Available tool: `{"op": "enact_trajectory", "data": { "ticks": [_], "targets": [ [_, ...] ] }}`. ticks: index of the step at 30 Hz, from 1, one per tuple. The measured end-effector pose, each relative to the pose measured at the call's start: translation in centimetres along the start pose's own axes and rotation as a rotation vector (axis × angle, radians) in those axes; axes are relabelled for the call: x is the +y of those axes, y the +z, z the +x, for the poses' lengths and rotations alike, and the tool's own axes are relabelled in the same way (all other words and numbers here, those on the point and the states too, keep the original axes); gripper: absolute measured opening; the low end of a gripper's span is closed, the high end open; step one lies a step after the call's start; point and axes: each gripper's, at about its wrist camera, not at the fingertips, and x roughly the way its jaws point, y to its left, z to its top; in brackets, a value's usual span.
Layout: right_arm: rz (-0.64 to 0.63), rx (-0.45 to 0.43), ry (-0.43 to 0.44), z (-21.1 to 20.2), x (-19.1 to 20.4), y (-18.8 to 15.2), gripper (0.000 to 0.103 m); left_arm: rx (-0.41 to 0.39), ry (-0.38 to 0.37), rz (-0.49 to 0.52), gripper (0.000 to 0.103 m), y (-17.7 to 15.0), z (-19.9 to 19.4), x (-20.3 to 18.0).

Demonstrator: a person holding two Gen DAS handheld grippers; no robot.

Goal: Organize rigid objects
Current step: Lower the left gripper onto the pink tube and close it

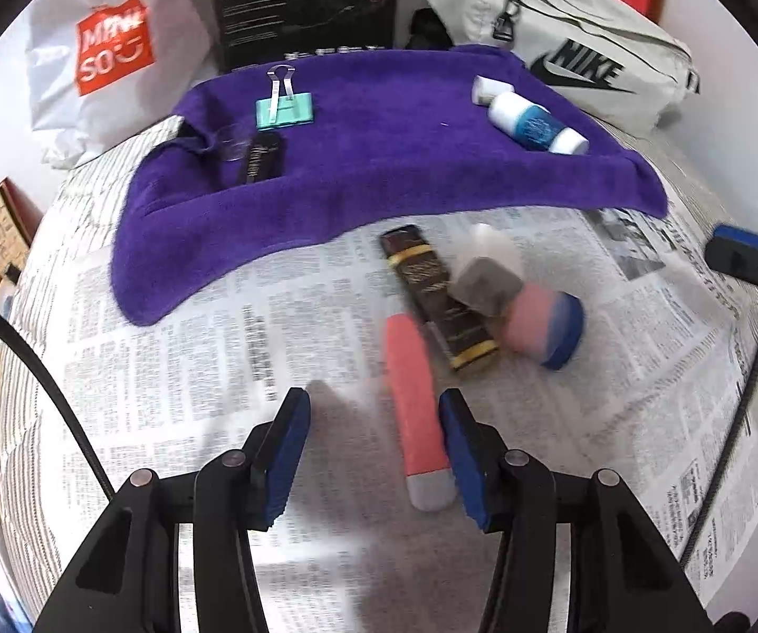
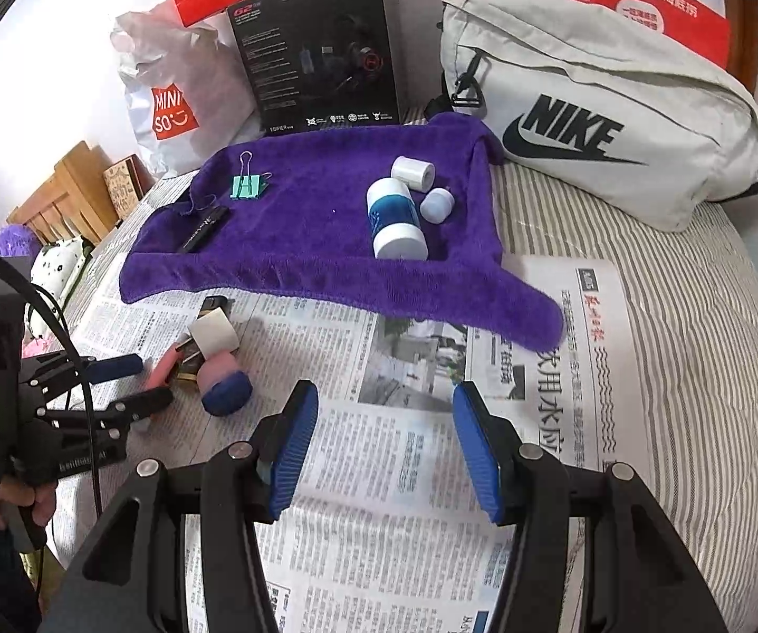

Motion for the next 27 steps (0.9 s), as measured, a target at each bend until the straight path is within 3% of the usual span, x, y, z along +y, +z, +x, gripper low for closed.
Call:
{"op": "enact_trajectory", "data": {
  "ticks": [5,8,9,13,21,27],
  "targets": [
    [0.015,0.013,0.009,0.3,-0.2,-1.0,0.053,-0.014,0.015,0.017,0.047,0.6,0.4,-0.2],
    [0.024,0.020,0.012,0.6,-0.5,-1.4,0.053,-0.028,0.001,0.040,0.028,0.8,0.5,-0.9],
    [0.027,0.023,0.014,0.7,-0.6,-1.5,0.053,-0.031,-0.005,0.041,0.017,0.8,0.5,-1.0],
    [0.037,0.032,0.014,1.2,-0.9,-1.8,0.053,-0.036,0.013,0.077,0.017,0.4,0.2,-1.6],
    [0.027,0.046,0.066,2.2,0.1,-1.9,0.053,-0.058,-0.015,0.041,0.017,0.3,0.2,-0.8],
    [-0.031,0.065,0.122,3.4,2.6,-1.8,0.053,-0.048,0.040,0.011,0.017,0.1,0.1,1.2]
  ]
}}
